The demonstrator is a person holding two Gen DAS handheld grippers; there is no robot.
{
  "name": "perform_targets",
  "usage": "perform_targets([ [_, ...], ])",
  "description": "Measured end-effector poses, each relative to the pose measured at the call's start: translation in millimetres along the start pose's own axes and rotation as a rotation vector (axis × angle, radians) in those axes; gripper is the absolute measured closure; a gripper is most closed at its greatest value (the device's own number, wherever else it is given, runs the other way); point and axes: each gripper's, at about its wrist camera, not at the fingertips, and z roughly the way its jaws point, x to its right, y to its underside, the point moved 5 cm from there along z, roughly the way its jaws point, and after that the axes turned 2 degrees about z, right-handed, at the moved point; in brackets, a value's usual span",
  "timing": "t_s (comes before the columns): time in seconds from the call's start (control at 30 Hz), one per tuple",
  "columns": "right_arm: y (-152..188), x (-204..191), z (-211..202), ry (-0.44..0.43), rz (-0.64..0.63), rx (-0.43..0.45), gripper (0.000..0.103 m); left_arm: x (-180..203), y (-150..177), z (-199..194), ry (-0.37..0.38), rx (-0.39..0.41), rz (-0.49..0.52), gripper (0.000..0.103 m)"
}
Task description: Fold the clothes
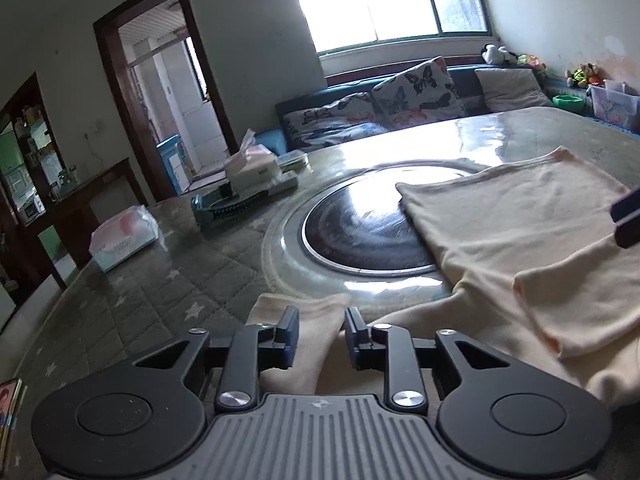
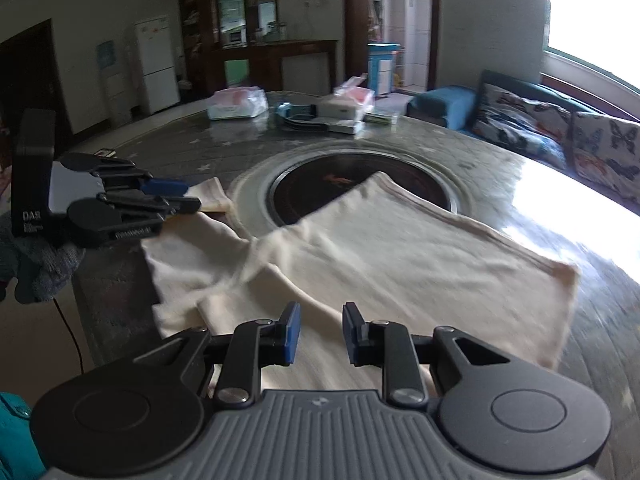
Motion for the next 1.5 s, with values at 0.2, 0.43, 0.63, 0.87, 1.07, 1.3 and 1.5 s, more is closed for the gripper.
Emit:
perform_targets([
  [0.2, -41.0, -26.3, 35.1, -0.12, -0.048, -0.034, 0.08, -9.7, 11.4, -14.4, -0.022, 0.012, -0.069, 0.045],
  [0.43, -85.2, -54.1, 98.7, -0.258, 0.027, -0.091, 0.08, -16.2, 31.2, -25.5, -0.054, -0.004, -0.149, 0.034],
  [0.63, -99.1, -66.3, 146.3, -0.283, 0.087, -0.135, 0.08, -22.2, 43.1, -31.6, -0.06, -0.02, -0.216, 0.032],
  [0.87, -98.1, -72.6, 179.1, -0.288, 0.121, -0.179, 0.077, -22.0, 44.8, -34.4, -0.044, -0.016, -0.233, 0.028],
  [1.07, -95.8, -78.4, 181.5, -0.264, 0.097, -0.195, 0.082, -19.4, 45.5, -33.7, -0.035, -0.013, -0.238, 0.027],
  [1.3, -105.0, -81.9, 150.6, -0.229, 0.037, -0.136, 0.099, -13.9, 43.0, -29.8, -0.023, -0.013, -0.246, 0.027],
  [1.5, -123.2, -81.1, 93.6, -0.175, -0.05, -0.013, 0.1, -4.5, 33.3, -25.0, -0.019, -0.002, -0.244, 0.027],
])
